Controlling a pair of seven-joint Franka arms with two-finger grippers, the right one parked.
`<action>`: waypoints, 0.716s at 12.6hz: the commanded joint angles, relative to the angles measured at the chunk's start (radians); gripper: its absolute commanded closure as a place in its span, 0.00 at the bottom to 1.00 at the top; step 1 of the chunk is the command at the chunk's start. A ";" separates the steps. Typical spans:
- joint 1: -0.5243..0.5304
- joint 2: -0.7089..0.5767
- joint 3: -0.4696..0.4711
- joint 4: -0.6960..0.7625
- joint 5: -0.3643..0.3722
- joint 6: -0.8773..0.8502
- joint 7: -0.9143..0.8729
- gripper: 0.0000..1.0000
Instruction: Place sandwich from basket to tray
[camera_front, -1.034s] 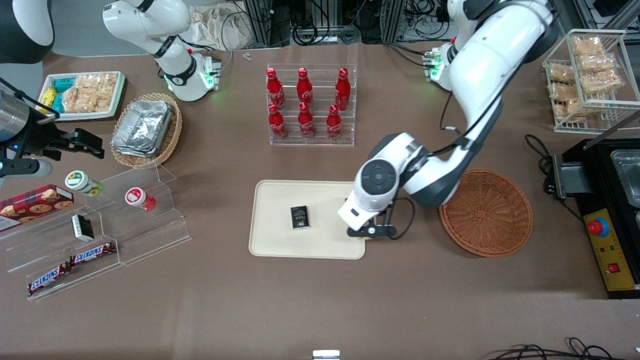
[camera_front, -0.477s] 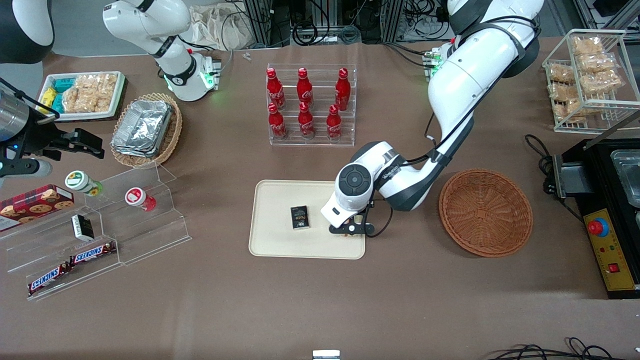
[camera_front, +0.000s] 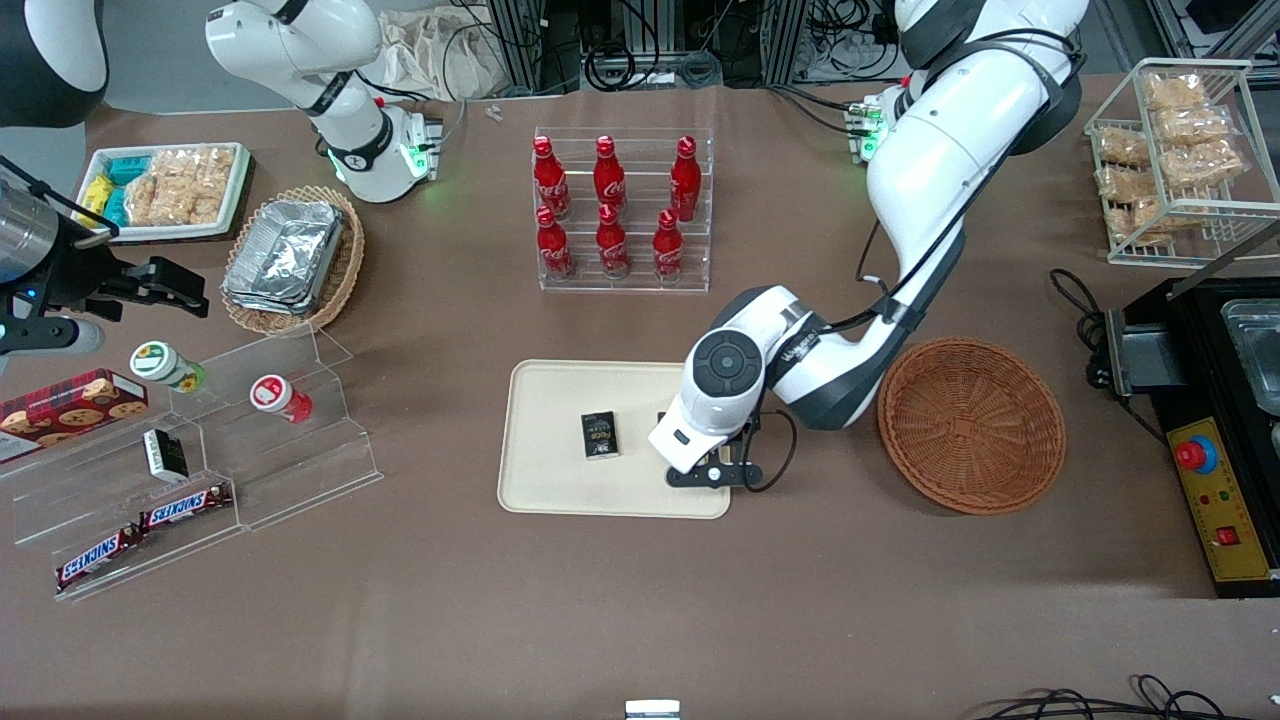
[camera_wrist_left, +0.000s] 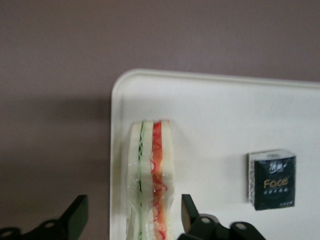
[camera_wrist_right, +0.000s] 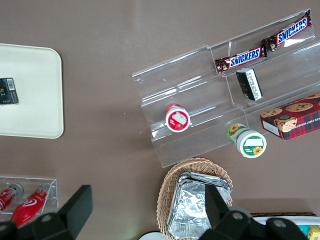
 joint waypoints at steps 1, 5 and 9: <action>0.059 -0.128 0.002 0.004 0.010 -0.120 -0.014 0.00; 0.223 -0.321 -0.001 0.002 -0.084 -0.246 0.002 0.00; 0.424 -0.482 0.000 -0.010 -0.224 -0.345 0.130 0.00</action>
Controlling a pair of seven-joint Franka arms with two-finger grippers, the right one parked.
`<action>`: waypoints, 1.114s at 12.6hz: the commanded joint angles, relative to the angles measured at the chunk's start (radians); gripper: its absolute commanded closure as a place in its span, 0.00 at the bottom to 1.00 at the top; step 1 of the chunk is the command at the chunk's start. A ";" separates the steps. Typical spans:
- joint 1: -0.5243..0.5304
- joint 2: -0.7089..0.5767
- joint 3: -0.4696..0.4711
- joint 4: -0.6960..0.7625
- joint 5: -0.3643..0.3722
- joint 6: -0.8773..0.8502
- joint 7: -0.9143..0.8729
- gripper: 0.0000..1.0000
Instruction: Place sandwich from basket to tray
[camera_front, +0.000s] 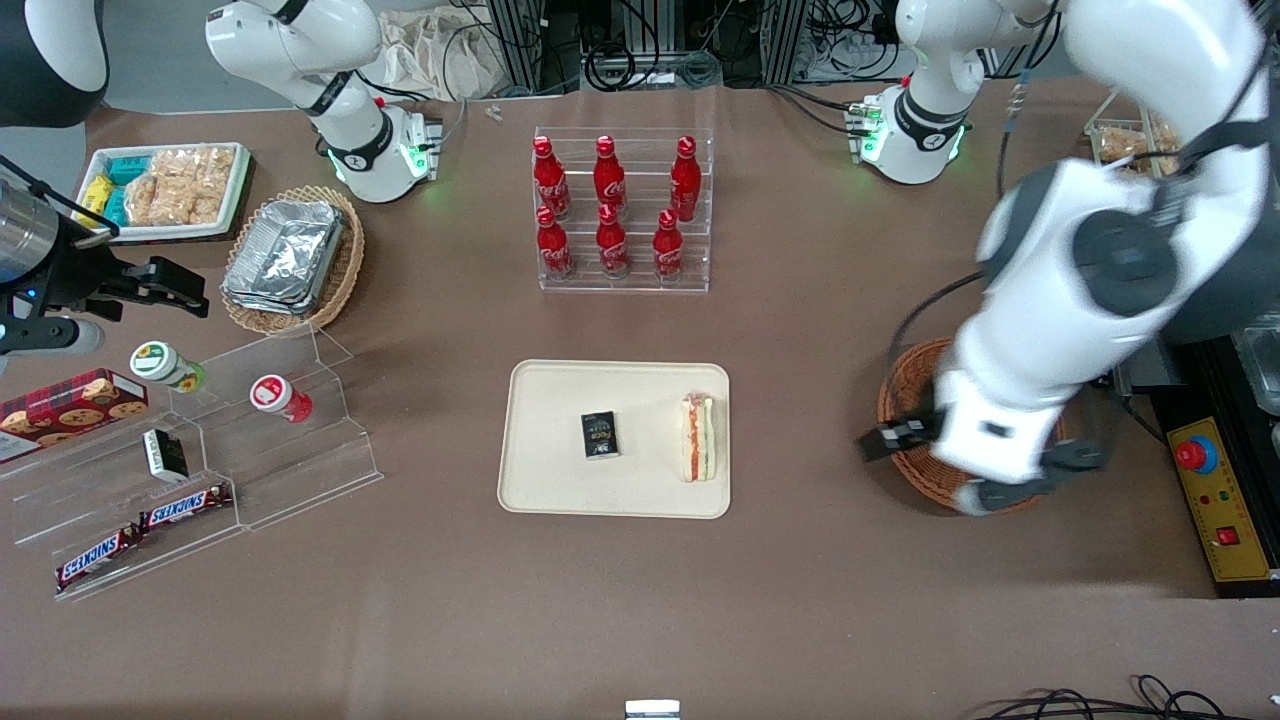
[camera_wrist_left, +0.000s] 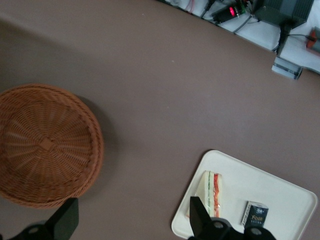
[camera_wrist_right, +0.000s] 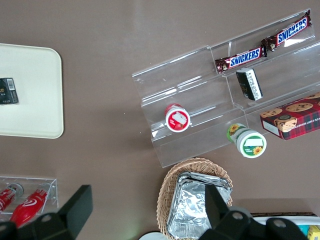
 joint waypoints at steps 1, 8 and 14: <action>0.125 -0.117 -0.005 -0.050 -0.046 -0.121 0.166 0.00; 0.336 -0.271 0.060 -0.234 -0.192 -0.123 0.472 0.00; -0.115 -0.557 0.513 -0.665 -0.286 0.164 0.532 0.00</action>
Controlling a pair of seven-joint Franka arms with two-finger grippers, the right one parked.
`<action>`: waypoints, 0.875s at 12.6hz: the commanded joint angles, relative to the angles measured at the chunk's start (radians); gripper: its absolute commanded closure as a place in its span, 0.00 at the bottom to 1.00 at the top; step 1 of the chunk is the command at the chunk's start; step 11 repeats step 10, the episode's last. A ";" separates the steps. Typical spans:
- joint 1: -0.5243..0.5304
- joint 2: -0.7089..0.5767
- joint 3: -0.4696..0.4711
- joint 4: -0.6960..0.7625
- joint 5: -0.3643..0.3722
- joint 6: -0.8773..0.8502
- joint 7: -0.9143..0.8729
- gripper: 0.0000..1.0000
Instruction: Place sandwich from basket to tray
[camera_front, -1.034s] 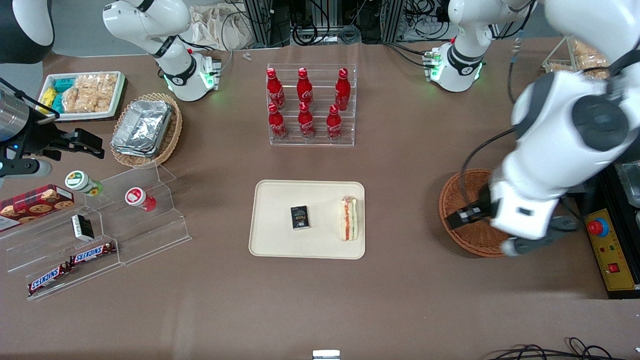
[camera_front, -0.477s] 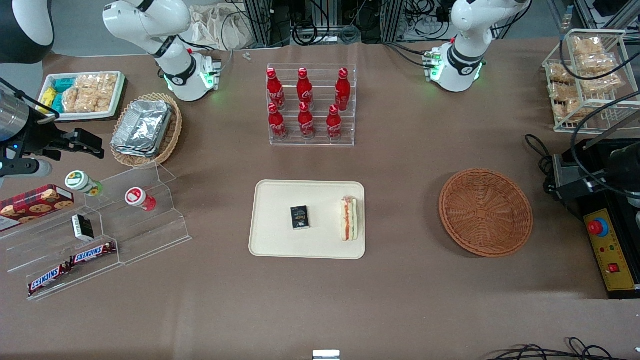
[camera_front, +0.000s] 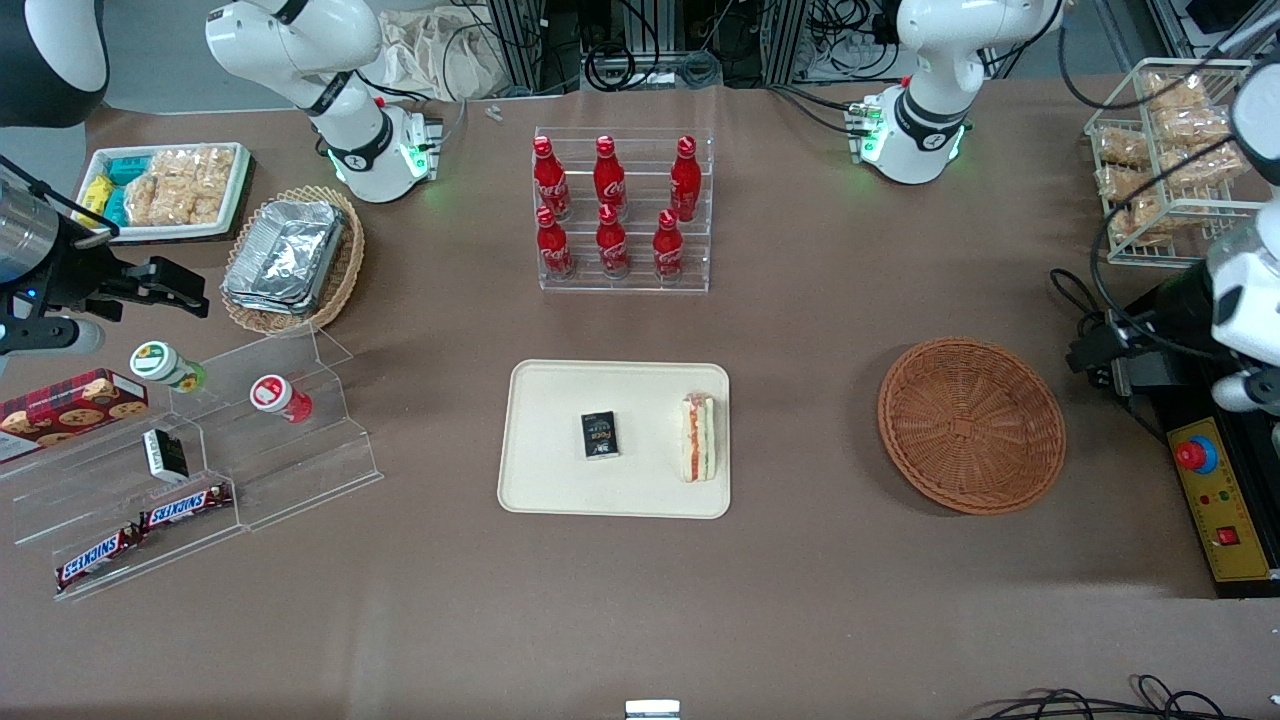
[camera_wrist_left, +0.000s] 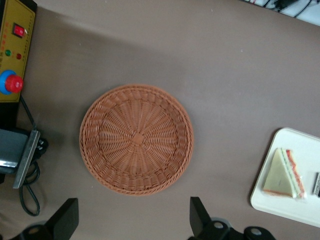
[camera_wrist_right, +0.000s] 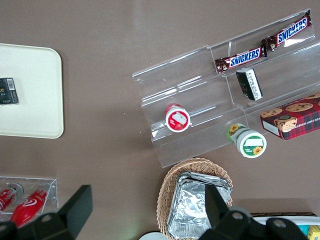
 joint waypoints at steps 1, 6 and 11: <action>-0.072 -0.110 0.061 -0.172 -0.020 0.067 0.042 0.00; -0.075 -0.016 -0.008 -0.068 0.061 -0.019 0.172 0.00; -0.075 0.174 -0.009 0.248 0.031 -0.263 0.205 0.00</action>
